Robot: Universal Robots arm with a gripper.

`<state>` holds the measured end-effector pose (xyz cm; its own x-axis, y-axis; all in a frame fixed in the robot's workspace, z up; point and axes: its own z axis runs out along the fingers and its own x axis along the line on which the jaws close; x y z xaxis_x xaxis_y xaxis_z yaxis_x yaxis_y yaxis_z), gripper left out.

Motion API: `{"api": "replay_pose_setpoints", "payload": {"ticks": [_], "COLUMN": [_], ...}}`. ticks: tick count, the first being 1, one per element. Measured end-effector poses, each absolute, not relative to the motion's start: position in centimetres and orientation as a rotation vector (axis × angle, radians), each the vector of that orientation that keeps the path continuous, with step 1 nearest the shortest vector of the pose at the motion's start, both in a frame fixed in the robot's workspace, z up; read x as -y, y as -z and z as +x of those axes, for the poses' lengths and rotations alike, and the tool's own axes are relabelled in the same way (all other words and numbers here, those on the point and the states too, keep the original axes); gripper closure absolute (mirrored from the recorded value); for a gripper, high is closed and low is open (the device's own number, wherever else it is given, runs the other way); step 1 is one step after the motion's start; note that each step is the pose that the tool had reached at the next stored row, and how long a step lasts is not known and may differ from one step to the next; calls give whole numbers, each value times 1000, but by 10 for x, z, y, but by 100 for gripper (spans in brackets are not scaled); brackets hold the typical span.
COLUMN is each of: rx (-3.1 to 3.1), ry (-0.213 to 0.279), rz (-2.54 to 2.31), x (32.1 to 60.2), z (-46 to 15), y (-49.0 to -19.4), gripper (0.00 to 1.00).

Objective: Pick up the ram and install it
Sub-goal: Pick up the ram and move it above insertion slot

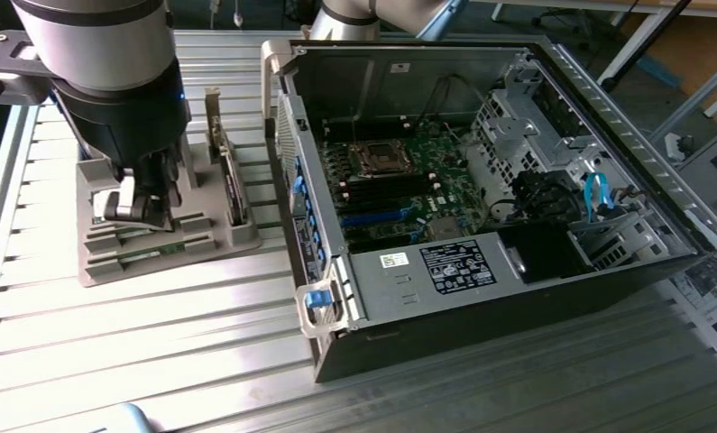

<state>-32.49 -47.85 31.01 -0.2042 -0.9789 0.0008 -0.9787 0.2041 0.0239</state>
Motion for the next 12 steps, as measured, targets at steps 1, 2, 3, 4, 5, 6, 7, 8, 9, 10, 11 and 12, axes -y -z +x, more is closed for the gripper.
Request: {"api": "replay_pose_setpoints", "payload": {"ticks": [1,2,3,4,5,6,7,8,9,10,11,12], "rx": [2425,2425,2425,2425,2425,2425,2426,2425,2425,2425,2425,2425], "ry": [28,28,28,28,28,28,28,28,28,28,28,28], "rz": [1972,1972,1972,1972,1972,1972,1972,1972,1972,1972,1972,1972], "x": [478,478,478,478,478,479,478,478,478,478,478,478], "z": [-325,-325,-325,-325,-325,-325,-325,-325,-325,-325,-325,-325], "y": [-310,-309,-309,-308,-308,-307,-307,-306,-306,-305,-305,-304], "gripper": [64,64,64,64,64,64,64,64,64,64,64,64]}}
